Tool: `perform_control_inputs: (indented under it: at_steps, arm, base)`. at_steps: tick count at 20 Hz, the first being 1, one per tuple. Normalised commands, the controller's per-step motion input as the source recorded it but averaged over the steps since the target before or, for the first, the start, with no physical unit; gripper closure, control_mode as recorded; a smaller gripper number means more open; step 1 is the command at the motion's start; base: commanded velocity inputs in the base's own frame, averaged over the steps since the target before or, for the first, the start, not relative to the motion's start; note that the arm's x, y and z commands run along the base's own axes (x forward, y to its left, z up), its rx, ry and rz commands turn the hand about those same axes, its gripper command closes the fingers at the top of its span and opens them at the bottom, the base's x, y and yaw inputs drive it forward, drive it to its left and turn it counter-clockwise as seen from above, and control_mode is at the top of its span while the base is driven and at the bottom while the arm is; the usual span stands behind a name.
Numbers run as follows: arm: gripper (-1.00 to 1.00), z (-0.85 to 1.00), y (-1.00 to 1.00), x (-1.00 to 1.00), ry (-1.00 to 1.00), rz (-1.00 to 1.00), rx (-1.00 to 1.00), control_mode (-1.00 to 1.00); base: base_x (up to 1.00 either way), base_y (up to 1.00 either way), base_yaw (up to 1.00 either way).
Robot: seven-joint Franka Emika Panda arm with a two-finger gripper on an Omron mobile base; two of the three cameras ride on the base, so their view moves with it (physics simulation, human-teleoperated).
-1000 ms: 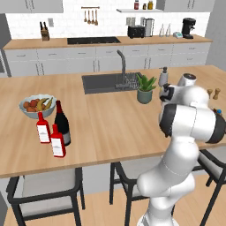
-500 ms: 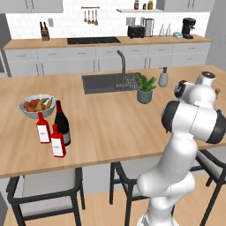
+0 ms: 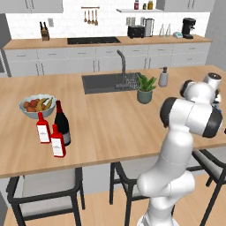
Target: Move the plastic bottles in the middle to the plastics group, and the glass bottles in the middle to the glass group.
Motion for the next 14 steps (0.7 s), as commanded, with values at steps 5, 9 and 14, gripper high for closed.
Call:
perform_control_inputs:
  at_steps: [5, 9, 14]
  arm:
    - [1.0, -0.15, -0.43, -0.19, -0.02, -0.03, 0.0, -1.0]
    - [1.0, -0.18, -0.39, -0.15, 0.0, -0.05, 0.0, -1.0]
    - [1.0, -0.27, -0.25, -0.06, 0.0, -0.03, 0.0, -1.0]
  base:
    - [0.0, 0.0, 0.0]
    - [0.0, 0.0, 0.0]
    - [0.0, 0.0, 0.0]
